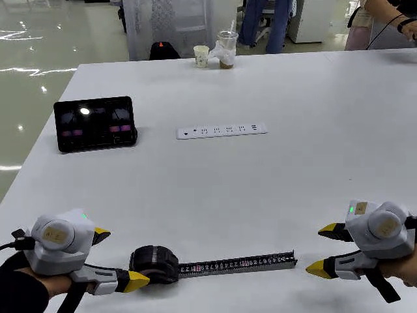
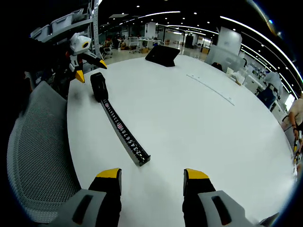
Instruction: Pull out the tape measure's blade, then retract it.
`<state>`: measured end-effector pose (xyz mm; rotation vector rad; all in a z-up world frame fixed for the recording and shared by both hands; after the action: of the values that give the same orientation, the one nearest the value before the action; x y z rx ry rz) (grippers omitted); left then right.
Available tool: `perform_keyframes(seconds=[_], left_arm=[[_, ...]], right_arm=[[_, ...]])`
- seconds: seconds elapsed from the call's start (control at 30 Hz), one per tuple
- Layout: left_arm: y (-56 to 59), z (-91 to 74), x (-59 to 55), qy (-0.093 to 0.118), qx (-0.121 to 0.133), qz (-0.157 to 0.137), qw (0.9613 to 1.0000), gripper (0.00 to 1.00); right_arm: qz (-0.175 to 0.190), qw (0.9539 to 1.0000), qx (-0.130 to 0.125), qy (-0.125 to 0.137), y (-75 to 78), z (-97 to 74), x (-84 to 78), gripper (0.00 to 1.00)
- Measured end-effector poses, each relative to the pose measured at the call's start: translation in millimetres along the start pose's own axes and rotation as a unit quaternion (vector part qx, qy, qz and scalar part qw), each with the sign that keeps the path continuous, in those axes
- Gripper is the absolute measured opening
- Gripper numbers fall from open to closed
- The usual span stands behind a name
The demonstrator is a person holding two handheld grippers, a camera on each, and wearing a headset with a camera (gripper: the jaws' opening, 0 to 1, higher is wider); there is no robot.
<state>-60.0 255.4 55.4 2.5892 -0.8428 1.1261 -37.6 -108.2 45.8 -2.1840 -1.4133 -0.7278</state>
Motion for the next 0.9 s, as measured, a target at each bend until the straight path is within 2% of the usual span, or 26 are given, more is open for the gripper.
perform_keyframes(seconds=[0.13,0.23,0.37,0.43,0.5,0.67,0.8,0.9], left_arm=[[-4.6,-6.4,-4.4,0.006,0.013,-0.019,0.9997,0.81],[-6.5,-12.8,-6.6,0.02,0.025,-0.052,0.9981,0.82],[-7.5,-18.2,-13.9,0.028,0.033,-0.085,0.9955,0.86],[-7.1,-21.0,-18.7,0.029,0.038,-0.091,0.9946,0.89],[-7.5,-22.8,-25.0,0.023,0.043,-0.091,0.9946,0.89],[-8.6,-27.9,-31.2,0.031,0.056,-0.095,0.9934,0.89],[-1.4,-33.1,-31.0,0.038,0.055,-0.093,0.9934,0.9],[5.3,-34.4,-32.9,0.04,0.05,-0.084,0.9944,0.95]], right_arm=[[0.011,0.9998,-0.012,0.015,-2.8,-5.4,-1.6,0.54],[0.023,0.9994,-0.017,0.02,-7.3,-7.2,-7.3,0.59],[0.038,0.9988,-0.021,0.023,-11.8,-8.5,-16.8,0.62],[0.041,0.9984,-0.026,0.029,-12.4,-9.9,-20.5,0.64],[0.048,0.9979,-0.03,0.032,-13.6,-11.8,-23.2,0.66],[0.052,0.997,-0.038,0.043,-16.4,-18.2,-23.2,0.72],[0.051,0.9965,-0.044,0.049,-16.0,-22.0,-27.6,0.76],[0.05,0.9961,-0.049,0.054,-15.5,-23.4,-33.1,0.79]])
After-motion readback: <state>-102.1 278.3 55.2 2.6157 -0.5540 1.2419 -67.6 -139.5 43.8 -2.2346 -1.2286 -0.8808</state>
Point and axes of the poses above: the centre of the closed fingertips' face, and the gripper's own axes: z roughly forward along the fingers, y roughly to its right, x roughly out of its top, the point moved 1 cm from there along -z, roughly backward along the fingers, and after that the axes turned 9 degrees about x, right-handed, at the moved point
